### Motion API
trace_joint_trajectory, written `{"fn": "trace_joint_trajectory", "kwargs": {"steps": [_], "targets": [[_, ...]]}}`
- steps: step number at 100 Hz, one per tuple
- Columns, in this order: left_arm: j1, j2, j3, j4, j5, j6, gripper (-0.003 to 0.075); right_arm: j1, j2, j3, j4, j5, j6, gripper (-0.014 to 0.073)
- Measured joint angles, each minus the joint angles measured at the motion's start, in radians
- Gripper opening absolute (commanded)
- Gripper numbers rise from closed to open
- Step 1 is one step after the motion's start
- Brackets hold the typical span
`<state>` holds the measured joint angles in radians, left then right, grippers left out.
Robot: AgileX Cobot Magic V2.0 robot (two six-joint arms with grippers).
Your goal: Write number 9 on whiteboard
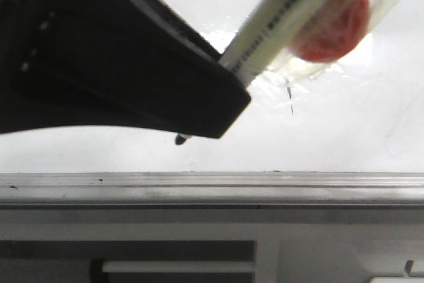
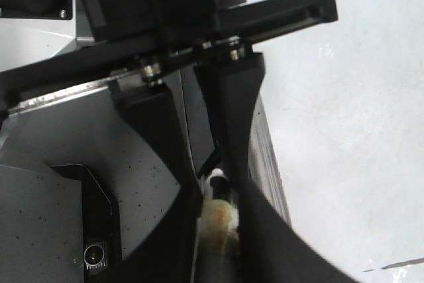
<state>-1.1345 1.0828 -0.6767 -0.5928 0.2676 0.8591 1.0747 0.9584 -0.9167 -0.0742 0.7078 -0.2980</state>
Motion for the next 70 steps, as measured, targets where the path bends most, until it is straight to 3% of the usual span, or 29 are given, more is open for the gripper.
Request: {"fn": "trace_joint_trajectory", "kwargs": {"steps": [28,38,44,54,60,70], "targets": [[-0.002,0.0,0.0,-0.013,0.005,0.021,-0.002,0.0,0.0,0.0,0.004,-0.009,0.0,-0.0032],[-0.002,0.0,0.0,-0.031,0.009,0.023,-0.002,0.0,0.0,0.0,0.006,-0.014,0.0,0.0125],[-0.002,0.0,0.0,-0.041,0.015,0.023,-0.002,0.0,0.0,0.0,0.001,-0.024,0.0,0.0292],[-0.002,0.0,0.0,-0.057,0.015,0.016,-0.002,0.0,-0.008,0.0,-0.02,-0.024,0.005,0.0473],[-0.002,0.0,0.0,-0.062,0.015,0.002,-0.002,0.0,-0.026,0.0,-0.051,-0.024,0.024,0.05],[0.008,0.0,0.006,-0.065,0.016,-0.043,-0.002,0.002,-0.091,0.0,-0.139,-0.024,0.087,0.0468]]}}
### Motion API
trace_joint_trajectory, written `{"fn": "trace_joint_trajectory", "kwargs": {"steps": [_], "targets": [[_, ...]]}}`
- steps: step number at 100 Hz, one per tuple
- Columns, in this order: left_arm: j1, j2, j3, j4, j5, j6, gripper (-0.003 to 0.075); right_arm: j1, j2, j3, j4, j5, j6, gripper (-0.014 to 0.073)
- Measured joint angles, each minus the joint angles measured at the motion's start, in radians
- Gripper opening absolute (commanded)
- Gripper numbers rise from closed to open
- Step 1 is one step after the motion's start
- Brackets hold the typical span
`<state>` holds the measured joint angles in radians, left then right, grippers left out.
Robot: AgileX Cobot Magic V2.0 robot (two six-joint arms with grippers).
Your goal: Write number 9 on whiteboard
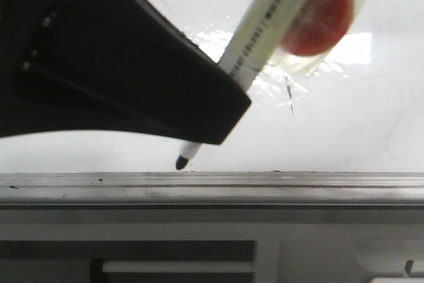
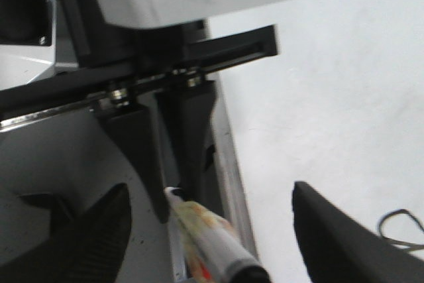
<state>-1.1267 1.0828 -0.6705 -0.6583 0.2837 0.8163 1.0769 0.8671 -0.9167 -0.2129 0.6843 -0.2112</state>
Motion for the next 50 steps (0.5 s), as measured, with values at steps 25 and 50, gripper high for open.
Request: {"fn": "trace_joint_trajectory", "kwargs": {"steps": [25,50], "targets": [[0.089,-0.002,0.032,-0.013,0.006,-0.175,-0.002,0.0,-0.234,-0.004,-0.258,0.017,0.254,-0.0006],[0.11,0.027,0.036,-0.174,-0.226,-0.25,-0.0021,0.0,-0.388,-0.007,-0.33,0.199,0.317,-0.006]]}}
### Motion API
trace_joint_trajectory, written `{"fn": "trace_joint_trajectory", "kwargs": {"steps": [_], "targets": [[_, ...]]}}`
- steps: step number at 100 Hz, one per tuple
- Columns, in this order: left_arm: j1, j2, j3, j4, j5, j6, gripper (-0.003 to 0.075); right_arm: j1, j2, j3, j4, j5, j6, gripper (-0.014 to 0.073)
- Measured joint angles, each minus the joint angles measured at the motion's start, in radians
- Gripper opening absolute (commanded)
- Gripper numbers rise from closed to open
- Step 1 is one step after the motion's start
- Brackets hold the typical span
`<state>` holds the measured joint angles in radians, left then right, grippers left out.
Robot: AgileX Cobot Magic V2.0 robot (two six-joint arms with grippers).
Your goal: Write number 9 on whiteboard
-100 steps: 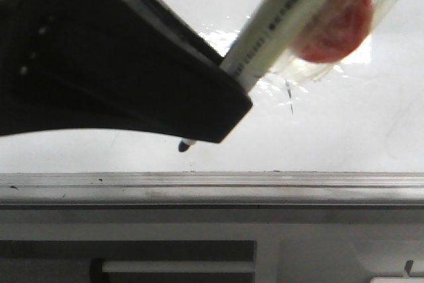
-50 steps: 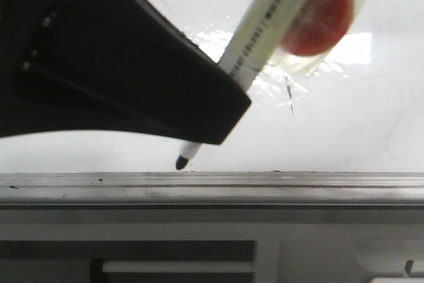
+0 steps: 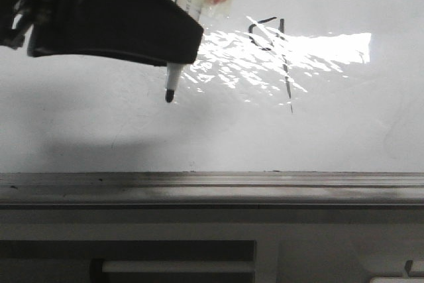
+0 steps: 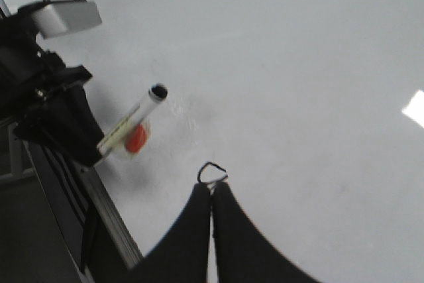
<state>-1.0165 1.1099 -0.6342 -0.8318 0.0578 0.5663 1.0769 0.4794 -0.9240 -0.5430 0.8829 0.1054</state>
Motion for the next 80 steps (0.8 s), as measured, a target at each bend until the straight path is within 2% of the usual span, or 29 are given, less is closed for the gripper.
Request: {"fn": "trace_joint_trajectory", "kwargs": {"steps": [20,44,68,80], "targets": [[0.0,0.103,0.0,-0.108,-0.209,-0.006,-0.0021,0.0,-0.023,0.0,-0.002,0.05,0.042,-0.006],[0.0,0.183,0.0,-0.213,-0.328,0.019,-0.0021,0.0,-0.025,0.0,-0.004,0.058,0.078,-0.006],[0.0,0.18,-0.008,-0.477,-0.383,0.276,-0.0021,0.0,-0.025,0.0,-0.004,0.072,0.086,-0.006],[-0.002,0.18,-0.012,-0.532,-0.38,0.346,-0.0021,0.0,-0.025,0.0,-0.004,0.073,0.085,-0.006]]}}
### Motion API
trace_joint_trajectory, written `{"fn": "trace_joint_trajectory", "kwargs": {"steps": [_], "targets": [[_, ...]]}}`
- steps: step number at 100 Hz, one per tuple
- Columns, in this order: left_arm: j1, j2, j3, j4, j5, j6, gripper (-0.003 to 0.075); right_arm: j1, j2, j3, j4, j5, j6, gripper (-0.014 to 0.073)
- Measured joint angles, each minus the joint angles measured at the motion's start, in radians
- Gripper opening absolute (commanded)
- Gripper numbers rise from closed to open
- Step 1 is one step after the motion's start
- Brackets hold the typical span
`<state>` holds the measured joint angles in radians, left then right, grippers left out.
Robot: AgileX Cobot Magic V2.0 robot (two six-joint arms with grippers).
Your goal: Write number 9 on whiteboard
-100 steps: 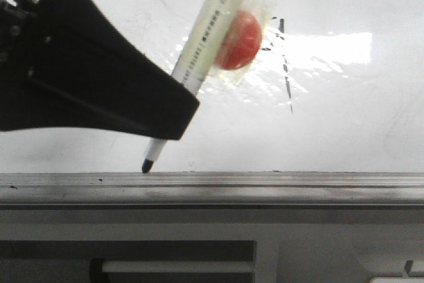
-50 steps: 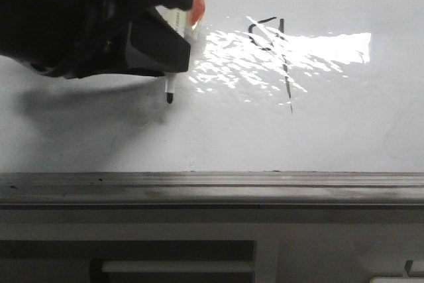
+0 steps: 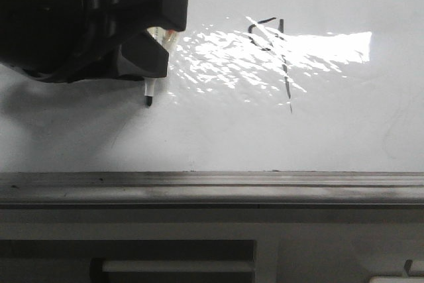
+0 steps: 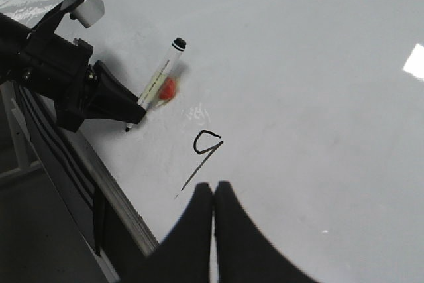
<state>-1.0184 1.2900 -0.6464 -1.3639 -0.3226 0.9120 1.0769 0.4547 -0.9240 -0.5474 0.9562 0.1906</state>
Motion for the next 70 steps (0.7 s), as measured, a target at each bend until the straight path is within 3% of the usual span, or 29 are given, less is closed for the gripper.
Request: {"fn": "trace_joint_trajectory", "kwargs": {"steps": [57,70], "targets": [[-0.01,0.039,-0.011,-0.012,-0.025,0.018,-0.0014,0.0,0.0,0.042,-0.006,-0.04,0.036,-0.006],[-0.014,0.039,-0.011,-0.023,-0.031,0.02,0.0104,0.0,0.0,0.042,-0.006,-0.04,0.04,-0.006]]}}
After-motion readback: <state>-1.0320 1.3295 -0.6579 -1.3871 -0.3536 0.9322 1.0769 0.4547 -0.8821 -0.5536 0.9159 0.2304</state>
